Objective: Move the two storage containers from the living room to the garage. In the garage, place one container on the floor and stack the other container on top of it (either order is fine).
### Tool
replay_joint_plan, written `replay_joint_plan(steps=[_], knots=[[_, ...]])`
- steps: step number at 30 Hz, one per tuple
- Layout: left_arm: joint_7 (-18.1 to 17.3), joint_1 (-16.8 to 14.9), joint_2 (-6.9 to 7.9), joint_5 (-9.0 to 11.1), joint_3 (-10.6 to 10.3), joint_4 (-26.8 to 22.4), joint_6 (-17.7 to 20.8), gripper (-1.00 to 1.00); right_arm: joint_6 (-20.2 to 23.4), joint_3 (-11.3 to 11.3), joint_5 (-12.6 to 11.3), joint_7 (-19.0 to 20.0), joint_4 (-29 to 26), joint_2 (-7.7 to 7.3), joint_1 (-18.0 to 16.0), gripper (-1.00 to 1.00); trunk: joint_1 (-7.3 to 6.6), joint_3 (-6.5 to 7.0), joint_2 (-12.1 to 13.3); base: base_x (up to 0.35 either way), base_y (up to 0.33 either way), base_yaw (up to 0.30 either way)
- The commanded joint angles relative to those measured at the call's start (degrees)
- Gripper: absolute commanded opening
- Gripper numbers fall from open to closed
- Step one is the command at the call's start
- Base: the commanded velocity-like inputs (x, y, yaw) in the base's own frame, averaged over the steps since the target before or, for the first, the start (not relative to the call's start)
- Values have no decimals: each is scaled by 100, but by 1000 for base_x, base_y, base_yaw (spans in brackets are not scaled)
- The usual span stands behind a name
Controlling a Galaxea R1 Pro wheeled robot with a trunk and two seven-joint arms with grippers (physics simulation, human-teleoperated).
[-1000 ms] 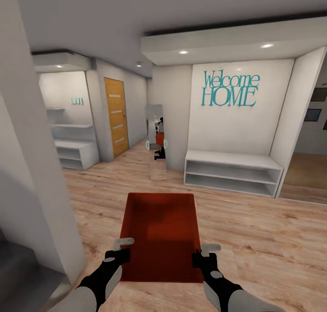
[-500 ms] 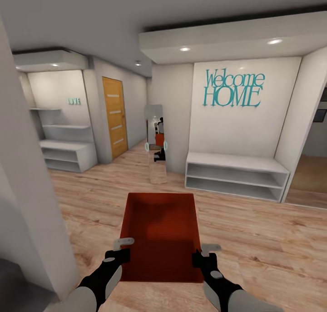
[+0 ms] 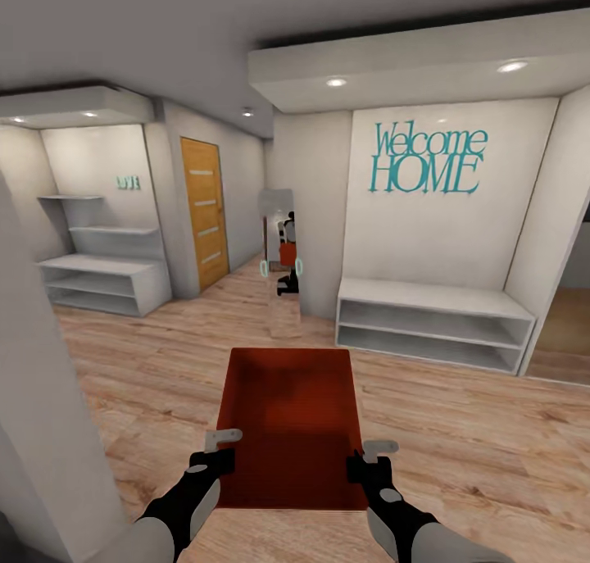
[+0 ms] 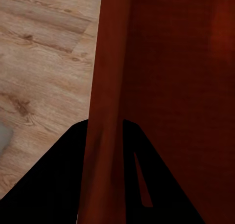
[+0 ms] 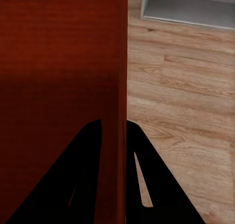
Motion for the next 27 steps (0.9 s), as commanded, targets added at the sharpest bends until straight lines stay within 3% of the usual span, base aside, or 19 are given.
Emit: replay_joint_plan(steps=[1, 27], knots=[[35, -1, 4, 61, 58, 4, 37, -100, -39, -242, 66, -30, -18, -10, -10, -100, 5, -10, -9, 321, 0, 0], [35, -1, -3, 61, 58, 2, 38, -100, -39, -242, 66, -30, -18, -10, -8, -100, 5, -10, -9, 321, 0, 13]])
